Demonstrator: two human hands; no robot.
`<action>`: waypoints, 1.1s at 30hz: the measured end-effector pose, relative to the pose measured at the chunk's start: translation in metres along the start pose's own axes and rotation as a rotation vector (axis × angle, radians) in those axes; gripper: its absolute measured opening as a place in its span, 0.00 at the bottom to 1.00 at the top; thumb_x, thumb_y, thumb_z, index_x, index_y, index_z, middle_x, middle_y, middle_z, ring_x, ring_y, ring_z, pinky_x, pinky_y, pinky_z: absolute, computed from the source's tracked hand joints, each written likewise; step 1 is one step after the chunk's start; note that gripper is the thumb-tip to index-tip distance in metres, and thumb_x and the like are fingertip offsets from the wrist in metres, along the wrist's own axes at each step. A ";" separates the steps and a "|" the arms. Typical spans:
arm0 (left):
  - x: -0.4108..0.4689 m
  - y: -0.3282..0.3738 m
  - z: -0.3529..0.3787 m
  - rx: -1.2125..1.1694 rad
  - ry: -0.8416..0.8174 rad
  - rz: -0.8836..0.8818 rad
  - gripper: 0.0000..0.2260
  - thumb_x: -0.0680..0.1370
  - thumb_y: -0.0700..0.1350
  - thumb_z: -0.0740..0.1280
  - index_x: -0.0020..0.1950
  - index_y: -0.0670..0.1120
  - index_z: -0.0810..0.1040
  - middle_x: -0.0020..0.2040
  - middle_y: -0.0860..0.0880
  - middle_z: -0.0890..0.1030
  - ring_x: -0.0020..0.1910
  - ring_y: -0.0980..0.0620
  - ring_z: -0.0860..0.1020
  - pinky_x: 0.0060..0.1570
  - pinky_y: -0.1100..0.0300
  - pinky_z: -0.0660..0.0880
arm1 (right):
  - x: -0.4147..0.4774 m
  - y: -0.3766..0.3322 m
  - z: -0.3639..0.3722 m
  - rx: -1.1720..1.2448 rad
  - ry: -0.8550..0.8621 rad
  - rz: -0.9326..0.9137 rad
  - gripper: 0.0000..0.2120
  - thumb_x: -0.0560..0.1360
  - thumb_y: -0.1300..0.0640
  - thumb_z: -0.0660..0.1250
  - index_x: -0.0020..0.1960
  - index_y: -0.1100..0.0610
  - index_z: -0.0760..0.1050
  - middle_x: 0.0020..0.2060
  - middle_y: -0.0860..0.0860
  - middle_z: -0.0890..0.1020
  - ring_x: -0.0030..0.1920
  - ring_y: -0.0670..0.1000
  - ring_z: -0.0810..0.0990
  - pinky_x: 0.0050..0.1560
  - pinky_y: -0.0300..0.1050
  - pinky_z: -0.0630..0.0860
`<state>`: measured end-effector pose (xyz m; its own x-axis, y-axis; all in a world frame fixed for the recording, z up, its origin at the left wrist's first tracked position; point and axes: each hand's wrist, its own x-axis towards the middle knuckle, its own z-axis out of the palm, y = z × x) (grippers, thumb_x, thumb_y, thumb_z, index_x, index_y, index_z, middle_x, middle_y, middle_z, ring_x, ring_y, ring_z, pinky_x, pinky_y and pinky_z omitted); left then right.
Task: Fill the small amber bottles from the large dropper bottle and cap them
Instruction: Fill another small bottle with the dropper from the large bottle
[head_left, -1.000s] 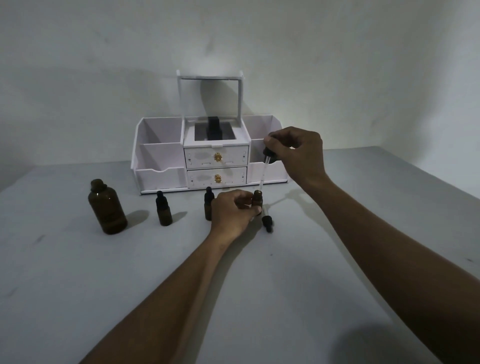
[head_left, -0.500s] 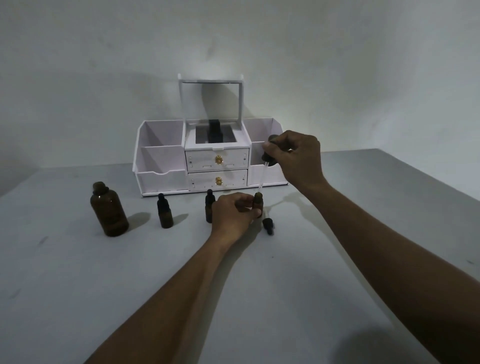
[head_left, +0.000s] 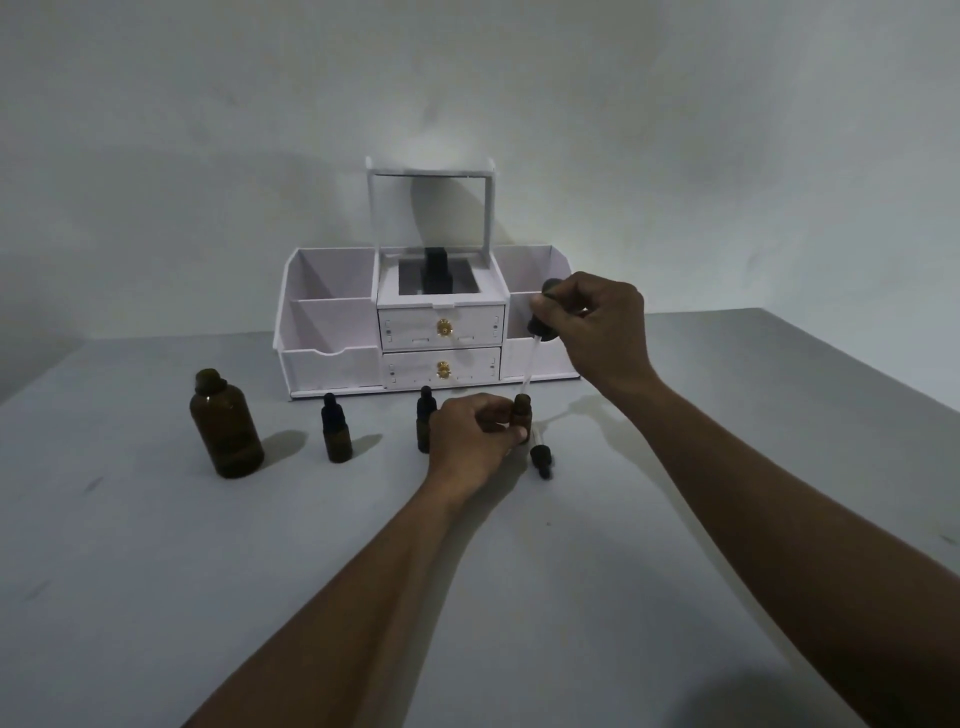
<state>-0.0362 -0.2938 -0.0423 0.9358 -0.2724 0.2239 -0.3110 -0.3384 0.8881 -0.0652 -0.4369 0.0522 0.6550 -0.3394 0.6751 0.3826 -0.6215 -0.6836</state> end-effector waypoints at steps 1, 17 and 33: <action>0.000 0.000 0.000 0.001 -0.003 -0.004 0.15 0.70 0.40 0.77 0.56 0.47 0.84 0.50 0.54 0.85 0.41 0.66 0.79 0.45 0.75 0.72 | -0.001 0.000 0.000 -0.001 0.002 -0.002 0.05 0.72 0.59 0.75 0.39 0.59 0.82 0.32 0.51 0.85 0.33 0.50 0.86 0.46 0.54 0.84; -0.061 0.020 -0.114 -0.015 -0.240 -0.081 0.15 0.72 0.49 0.75 0.58 0.52 0.81 0.51 0.56 0.84 0.51 0.56 0.81 0.49 0.61 0.80 | 0.011 -0.087 0.034 0.118 0.017 -0.135 0.06 0.75 0.54 0.73 0.48 0.56 0.83 0.38 0.49 0.85 0.39 0.43 0.85 0.43 0.36 0.80; -0.049 -0.072 -0.277 -0.001 0.288 -0.158 0.24 0.66 0.47 0.80 0.60 0.55 0.80 0.51 0.56 0.83 0.46 0.60 0.82 0.43 0.67 0.77 | -0.009 -0.157 0.173 0.302 -0.299 -0.081 0.06 0.75 0.56 0.73 0.51 0.56 0.84 0.40 0.48 0.87 0.43 0.46 0.86 0.45 0.49 0.85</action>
<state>-0.0135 -0.0068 -0.0061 0.9810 0.0496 0.1874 -0.1581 -0.3551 0.9214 -0.0191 -0.2140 0.1055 0.7577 -0.0507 0.6506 0.5854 -0.3878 -0.7120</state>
